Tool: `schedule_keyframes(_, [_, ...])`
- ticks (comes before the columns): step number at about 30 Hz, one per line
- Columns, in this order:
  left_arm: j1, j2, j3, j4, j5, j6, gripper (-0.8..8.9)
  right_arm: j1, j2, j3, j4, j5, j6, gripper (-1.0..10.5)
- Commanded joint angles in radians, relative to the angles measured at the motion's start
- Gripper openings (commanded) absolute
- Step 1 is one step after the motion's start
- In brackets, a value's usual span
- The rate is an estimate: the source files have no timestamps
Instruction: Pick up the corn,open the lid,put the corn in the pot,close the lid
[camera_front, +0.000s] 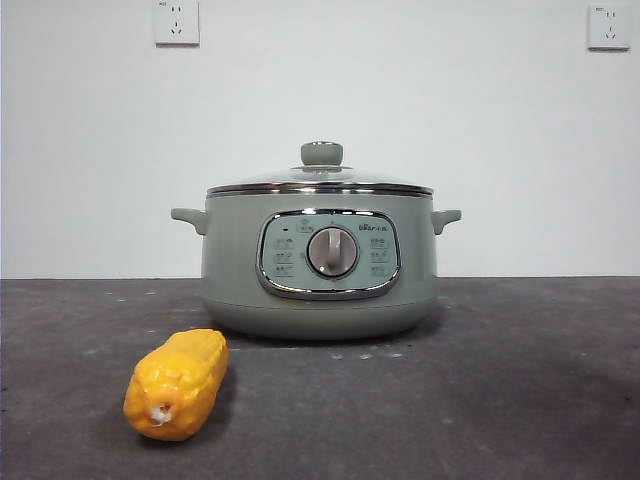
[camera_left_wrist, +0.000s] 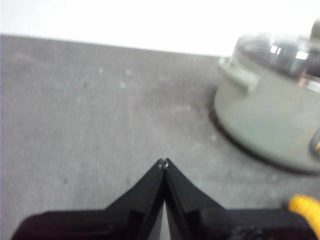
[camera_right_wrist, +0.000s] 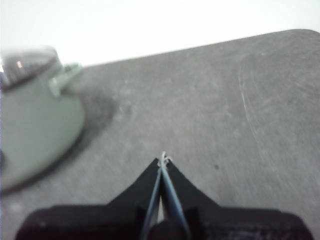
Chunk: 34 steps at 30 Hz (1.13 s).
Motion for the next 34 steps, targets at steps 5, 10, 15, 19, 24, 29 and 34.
schedule_keyframes(5, [0.003,0.064,0.163,-0.082,0.028,-0.067,-0.07,0.0,0.047,0.166,-0.017,-0.064,0.072,-0.1])
schedule_keyframes(10, [0.003,0.15,0.318,-0.168,0.141,-0.06,-0.07,0.0,0.161,0.343,-0.155,-0.173,0.066,-0.1])
schedule_keyframes(15, [0.003,0.247,0.496,-0.309,0.241,-0.002,-0.07,0.0,0.304,0.55,-0.33,-0.268,-0.017,-0.1])
schedule_keyframes(19, [-0.012,0.322,0.646,-0.439,0.248,0.055,-0.07,0.0,0.415,0.723,-0.48,-0.319,-0.089,-0.1])
schedule_keyframes(24, [-0.042,0.404,0.796,-0.568,0.276,0.111,-0.07,0.0,0.525,0.882,-0.644,-0.356,-0.171,-0.1])
schedule_keyframes(29, [-0.051,0.448,0.864,-0.598,0.277,0.114,-0.07,0.0,0.587,0.951,-0.711,-0.373,-0.198,-0.1])
schedule_keyframes(34, [-0.051,0.474,0.883,-0.619,0.291,0.114,0.08,0.0,0.615,0.976,-0.731,-0.373,-0.198,0.1])
